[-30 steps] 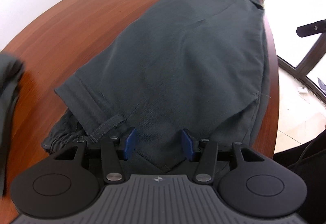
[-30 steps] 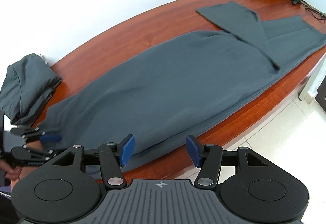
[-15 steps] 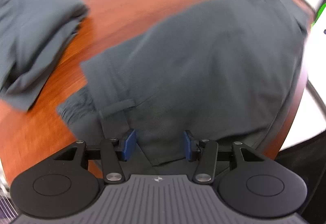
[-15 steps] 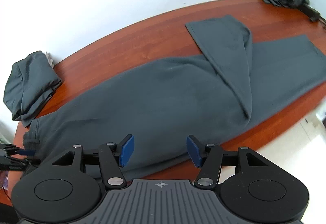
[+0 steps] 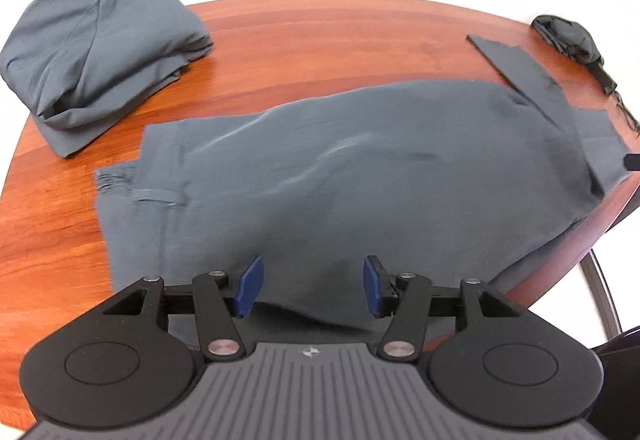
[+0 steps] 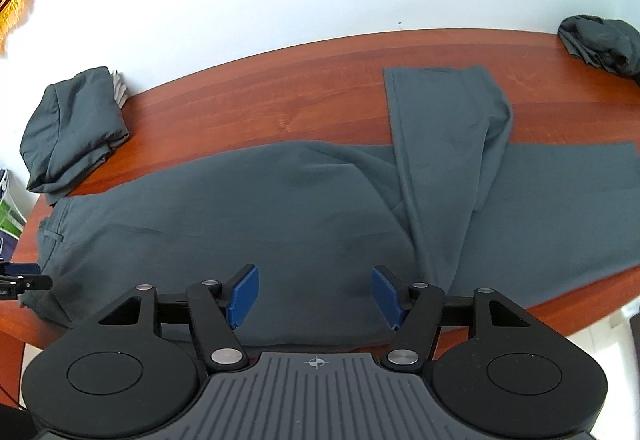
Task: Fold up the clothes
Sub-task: 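Move the open right tool over the trousers toward the leg hem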
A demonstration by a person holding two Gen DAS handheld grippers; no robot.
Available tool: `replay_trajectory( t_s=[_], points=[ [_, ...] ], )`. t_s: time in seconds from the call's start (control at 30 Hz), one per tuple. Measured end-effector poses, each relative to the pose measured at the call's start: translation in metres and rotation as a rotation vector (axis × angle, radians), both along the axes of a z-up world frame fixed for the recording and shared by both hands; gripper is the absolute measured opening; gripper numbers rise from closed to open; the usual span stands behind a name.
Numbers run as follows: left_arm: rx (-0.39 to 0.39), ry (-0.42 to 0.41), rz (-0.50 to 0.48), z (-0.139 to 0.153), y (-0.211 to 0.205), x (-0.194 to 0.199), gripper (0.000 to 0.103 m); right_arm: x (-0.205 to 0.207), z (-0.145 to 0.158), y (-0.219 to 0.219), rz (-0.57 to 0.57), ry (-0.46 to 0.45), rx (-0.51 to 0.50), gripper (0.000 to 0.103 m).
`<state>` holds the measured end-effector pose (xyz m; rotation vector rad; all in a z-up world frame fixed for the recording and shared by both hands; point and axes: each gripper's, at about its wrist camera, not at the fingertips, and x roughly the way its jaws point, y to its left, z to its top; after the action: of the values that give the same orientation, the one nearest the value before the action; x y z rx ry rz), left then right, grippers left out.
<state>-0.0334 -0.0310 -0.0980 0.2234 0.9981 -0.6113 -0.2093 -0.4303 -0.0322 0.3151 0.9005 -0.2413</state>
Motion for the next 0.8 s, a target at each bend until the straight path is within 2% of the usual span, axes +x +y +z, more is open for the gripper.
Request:
replay_trajectory(
  t_s=[0.2,0.4,0.63,0.8],
  points=[
    [-0.042,0.000,0.029,0.015,-0.034,-0.011,0.064,0.013,0.003,-0.023,0.014,0.014,-0.011,0.065],
    [-0.067,-0.009,0.054,0.019,-0.063,0.004,0.064,0.032,0.007,-0.047,-0.002,0.034,-0.037,0.066],
    [-0.051,-0.019,0.048,0.020,-0.096,0.022,0.064,0.061,0.008,-0.086,-0.017,0.039,-0.066,0.067],
    [-0.046,-0.020,0.111,0.030,-0.111,0.018,0.067,0.089,0.005,-0.114,0.034,0.049,-0.087,0.067]
  ],
)
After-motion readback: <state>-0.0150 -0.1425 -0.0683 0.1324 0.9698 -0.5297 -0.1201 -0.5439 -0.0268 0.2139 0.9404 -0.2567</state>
